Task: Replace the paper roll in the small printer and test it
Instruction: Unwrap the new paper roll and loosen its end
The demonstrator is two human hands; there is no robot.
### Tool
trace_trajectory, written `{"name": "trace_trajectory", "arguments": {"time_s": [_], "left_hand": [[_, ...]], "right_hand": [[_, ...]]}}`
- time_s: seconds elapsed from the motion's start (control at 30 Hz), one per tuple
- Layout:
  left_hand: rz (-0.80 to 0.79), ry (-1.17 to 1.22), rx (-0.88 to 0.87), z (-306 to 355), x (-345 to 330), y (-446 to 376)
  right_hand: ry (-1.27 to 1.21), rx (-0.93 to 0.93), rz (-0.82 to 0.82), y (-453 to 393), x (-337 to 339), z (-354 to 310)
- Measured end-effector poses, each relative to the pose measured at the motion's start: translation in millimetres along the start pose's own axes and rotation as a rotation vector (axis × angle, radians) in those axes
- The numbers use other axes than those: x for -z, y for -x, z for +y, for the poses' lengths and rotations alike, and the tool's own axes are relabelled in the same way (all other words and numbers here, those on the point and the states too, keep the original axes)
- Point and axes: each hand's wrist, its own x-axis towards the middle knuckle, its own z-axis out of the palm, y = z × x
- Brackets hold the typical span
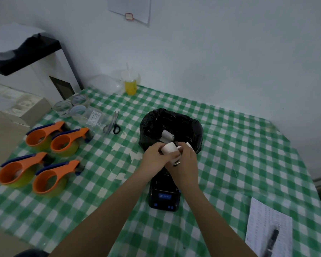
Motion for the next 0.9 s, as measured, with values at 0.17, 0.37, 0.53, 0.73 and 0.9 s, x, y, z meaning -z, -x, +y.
{"name": "trace_trajectory", "arguments": {"time_s": [0.17,0.37,0.53,0.73,0.9], "left_hand": [[-0.036,0.217,0.084,0.3,8.8,-6.8],[-0.211,0.197,0.078,1.0,28.3,-12.1],[-0.383,0.059,0.075,8.0,34.5,-16.1],[-0.39,0.184,0.14,6.0,27.4,-12.7],[-0.429,0.131,0.016,-15.8,17.8,-4.2]], "right_hand": [[-0.118,0.07,-0.11,-0.9,10.1,1.8],[0.032,0.188,-0.41,-18.9,37.3,2.1],[0.161,0.244,-0.556,-34.9,47.0,-3.6],[-0.086,-0.072,-0.465,-34.9,48.6,4.9],[-0.196,-0.31,-0.344,-28.3,37.9,17.6]]}}
